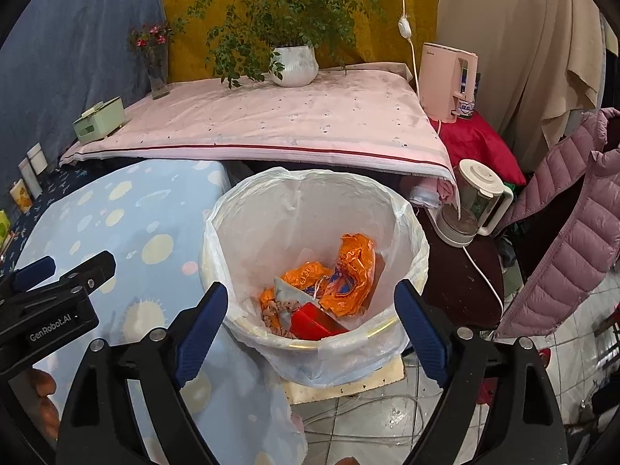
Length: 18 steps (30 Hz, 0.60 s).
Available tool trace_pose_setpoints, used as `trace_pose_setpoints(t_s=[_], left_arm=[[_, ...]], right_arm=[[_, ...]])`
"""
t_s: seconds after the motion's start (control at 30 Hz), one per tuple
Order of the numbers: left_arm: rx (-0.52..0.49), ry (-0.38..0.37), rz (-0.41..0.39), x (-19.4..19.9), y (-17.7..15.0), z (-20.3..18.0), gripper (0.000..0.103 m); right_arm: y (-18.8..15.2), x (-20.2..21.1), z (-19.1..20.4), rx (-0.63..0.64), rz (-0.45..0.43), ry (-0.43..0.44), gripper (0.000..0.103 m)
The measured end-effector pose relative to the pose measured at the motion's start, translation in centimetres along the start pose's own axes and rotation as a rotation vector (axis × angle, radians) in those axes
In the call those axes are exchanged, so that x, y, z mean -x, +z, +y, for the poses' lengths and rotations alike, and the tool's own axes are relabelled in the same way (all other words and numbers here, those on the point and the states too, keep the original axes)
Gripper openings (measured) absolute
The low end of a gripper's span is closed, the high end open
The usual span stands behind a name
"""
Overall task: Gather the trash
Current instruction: 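Withdraw both open grippers from the bin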
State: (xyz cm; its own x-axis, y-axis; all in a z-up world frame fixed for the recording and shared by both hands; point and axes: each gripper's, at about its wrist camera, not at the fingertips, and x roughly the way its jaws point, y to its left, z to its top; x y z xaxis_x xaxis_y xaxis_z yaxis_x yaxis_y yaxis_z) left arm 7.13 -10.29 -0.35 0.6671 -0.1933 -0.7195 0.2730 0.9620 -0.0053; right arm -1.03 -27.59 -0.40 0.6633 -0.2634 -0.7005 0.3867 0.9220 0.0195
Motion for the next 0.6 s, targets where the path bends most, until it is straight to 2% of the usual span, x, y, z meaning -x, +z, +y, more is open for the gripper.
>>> trace_pose_setpoints(t_s=[0.03, 0.1, 0.6], left_arm=[[0.004, 0.002, 0.004, 0.0, -0.2, 0.1, 0.093], [0.010, 0.006, 0.012, 0.0, -0.6, 0.4, 0.093], [0.042, 0.035, 0.015, 0.4, -1.8, 1.1, 0.096]], right_arm=[[-0.1, -0.1, 0.0, 0.002, 0.006, 0.000, 0.086], [-0.4, -0.3, 0.2, 0.012, 0.024, 0.006, 0.097], [-2.0, 0.1, 1.0, 0.064, 0.035, -0.004, 0.096]])
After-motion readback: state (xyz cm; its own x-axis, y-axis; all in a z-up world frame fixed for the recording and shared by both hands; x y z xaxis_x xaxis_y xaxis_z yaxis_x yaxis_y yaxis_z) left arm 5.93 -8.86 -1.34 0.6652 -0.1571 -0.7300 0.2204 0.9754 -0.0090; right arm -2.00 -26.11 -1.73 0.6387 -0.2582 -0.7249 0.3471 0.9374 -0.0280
